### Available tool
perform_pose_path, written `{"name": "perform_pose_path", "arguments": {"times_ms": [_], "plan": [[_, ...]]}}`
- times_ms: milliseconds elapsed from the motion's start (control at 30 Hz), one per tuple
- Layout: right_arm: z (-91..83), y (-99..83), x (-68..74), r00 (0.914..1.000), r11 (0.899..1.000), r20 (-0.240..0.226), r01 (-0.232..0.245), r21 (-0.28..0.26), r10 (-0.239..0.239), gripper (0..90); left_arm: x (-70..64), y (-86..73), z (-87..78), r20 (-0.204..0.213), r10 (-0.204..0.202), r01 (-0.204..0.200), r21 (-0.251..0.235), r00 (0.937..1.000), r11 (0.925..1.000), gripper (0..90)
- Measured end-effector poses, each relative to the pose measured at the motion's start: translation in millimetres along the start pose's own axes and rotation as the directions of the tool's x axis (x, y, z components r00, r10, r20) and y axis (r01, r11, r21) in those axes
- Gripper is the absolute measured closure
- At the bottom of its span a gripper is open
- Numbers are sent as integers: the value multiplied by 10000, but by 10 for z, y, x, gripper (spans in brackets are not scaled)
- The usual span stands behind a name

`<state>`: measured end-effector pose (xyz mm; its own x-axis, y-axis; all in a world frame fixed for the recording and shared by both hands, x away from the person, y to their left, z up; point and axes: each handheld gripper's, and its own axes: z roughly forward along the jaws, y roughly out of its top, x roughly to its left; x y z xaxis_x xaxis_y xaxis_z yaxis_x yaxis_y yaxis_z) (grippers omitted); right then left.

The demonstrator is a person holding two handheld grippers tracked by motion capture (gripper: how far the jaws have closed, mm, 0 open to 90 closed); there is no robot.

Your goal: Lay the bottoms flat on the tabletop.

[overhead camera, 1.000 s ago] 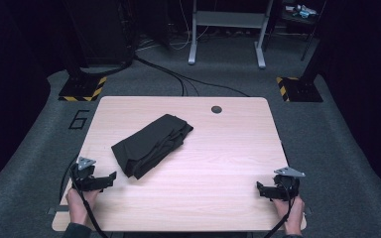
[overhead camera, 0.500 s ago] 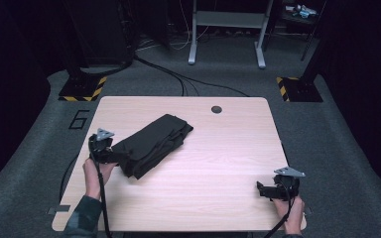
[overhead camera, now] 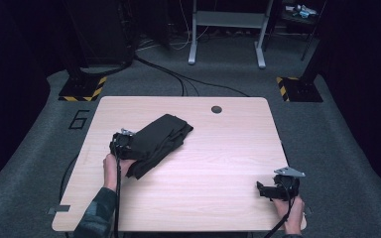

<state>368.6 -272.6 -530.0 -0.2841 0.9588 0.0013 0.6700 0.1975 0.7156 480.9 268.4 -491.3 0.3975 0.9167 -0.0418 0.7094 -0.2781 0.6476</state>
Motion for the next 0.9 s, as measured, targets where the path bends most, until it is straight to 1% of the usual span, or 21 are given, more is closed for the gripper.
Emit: {"name": "perform_pose_path", "arguments": {"times_ms": [67, 100, 167, 233, 333, 367, 500, 600, 667, 700, 767, 833, 900], "plan": [[0, 0, 0, 10000, 10000, 0, 3, -2, -3, 0, -15, -18, 27, -35, 125, -125, 30, 9999, 9999, 6], [0, 0, 0, 10000, 10000, -1, 0, -2, 0, 0, -13, -22, 40, 46, 210, -211, 57, 9998, 9998, 7], [0, -1, 0, 10000, 10000, -1, -1, -4, 1, 0, -21, -21, 53, 33, 320, -320, 81, 9995, 9995, 8], [-1, -1, 0, 10000, 10000, 1, 4, -5, -4, 0, -33, -25, 70, 126, 424, -425, 62, 9990, 9991, 14], [0, -2, -1, 10000, 10000, 1, 13, -13, -13, 0, -62, -30, 94, 359, 552, -551, -52, 9978, 9985, 25], [0, -2, 0, 10000, 10000, 2, 7, -13, -7, 0, -74, -23, 92, 563, 730, -734, 48, 9957, 9973, 27], [-1, -2, -1, 10000, 10000, -4, 18, -18, -18, 0, -155, -9, 126, 831, 1053, -1057, 1, 9910, 9944, 28], [0, -2, -1, 10000, 10000, -6, 13, -20, -13, 0, -227, 3, 144, 1192, 1379, -1387, -23, 9832, 9903, 29], [0, -3, -1, 10000, 10000, -5, 14, -21, -14, 0, -276, 1, 157, 1468, 1596, -1599, -95, 9762, 9871, 32], [0, -3, -2, 10000, 10000, -6, 19, -23, -19, 0, -308, -3, 162, 1545, 1629, -1621, -175, 9745, 9866, 32], [0, -3, -2, 10000, 10000, -6, 20, -24, -20, 0, -352, -5, 163, 1719, 1925, -1919, -202, 9661, 9812, 32], [0, -3, -2, 10000, 10000, -6, 18, -26, -18, 0, -405, -5, 167, 1832, 2097, -2087, -248, 9605, 9777, 33], [0, -3, -1, 10000, 10000, -8, 15, -31, -15, 0, -434, -3, 170, 2057, 2269, -2265, -257, 9520, 9737, 32]]}}
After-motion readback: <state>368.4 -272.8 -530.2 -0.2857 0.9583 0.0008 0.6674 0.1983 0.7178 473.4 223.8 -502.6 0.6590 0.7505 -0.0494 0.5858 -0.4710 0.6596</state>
